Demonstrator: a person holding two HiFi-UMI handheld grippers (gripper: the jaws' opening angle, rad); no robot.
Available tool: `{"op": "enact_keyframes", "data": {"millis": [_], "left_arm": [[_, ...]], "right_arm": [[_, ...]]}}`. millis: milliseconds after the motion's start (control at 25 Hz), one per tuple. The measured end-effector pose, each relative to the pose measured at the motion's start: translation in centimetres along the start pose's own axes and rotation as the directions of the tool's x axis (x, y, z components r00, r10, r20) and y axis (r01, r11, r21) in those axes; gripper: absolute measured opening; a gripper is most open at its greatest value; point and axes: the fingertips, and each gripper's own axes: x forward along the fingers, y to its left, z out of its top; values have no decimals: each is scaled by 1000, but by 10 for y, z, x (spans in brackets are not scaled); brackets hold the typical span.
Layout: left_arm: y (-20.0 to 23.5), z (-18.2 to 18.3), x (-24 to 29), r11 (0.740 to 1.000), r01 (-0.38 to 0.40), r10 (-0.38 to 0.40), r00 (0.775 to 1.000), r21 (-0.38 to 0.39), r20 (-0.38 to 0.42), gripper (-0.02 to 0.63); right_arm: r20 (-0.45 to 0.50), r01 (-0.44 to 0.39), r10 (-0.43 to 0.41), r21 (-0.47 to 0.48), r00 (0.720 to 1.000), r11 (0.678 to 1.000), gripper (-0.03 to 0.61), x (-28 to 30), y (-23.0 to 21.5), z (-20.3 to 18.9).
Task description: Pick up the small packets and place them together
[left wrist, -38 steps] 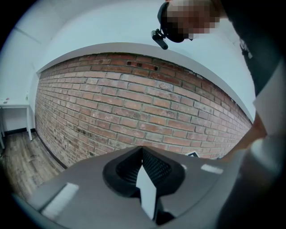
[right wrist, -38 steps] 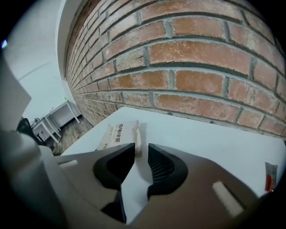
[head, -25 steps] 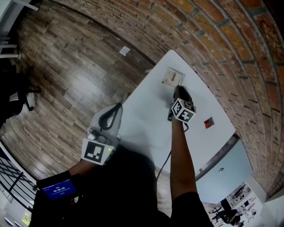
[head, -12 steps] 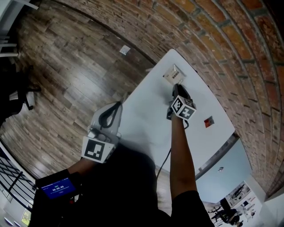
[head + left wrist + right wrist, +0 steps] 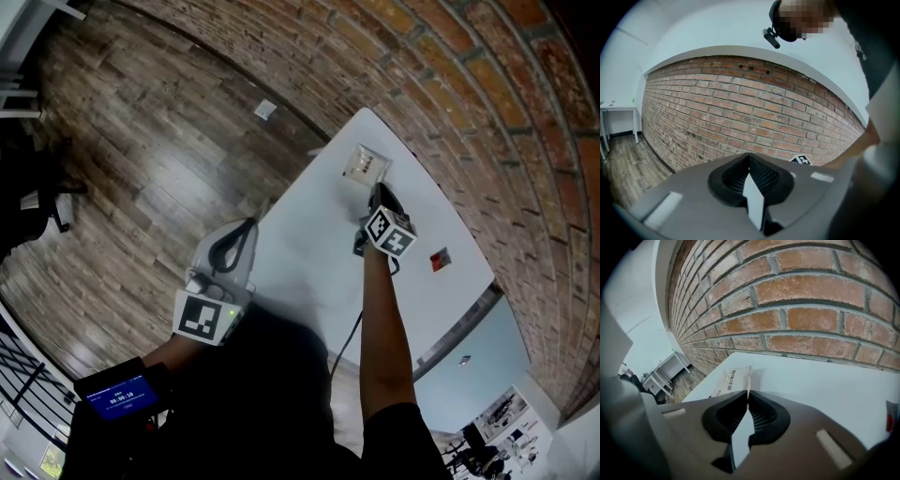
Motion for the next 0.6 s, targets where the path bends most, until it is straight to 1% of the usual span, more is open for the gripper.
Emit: {"op": "enact_keyframes", "data": {"millis": [200, 480, 600], "left_arm": [[-7, 4, -2, 1000, 20, -20, 1000, 6, 15, 1], [-16, 6, -9, 999, 41, -41, 999, 15, 0, 0], [-21, 10, -13, 997, 64, -64, 998, 39, 12, 0]], "right_arm": [[29, 8, -8, -2, 1000, 1000, 8, -12, -1, 6], [67, -13, 12, 28, 998, 1000, 5, -35, 1, 9], [75, -15, 14, 15, 997, 1000, 5, -47, 1, 6]]}}
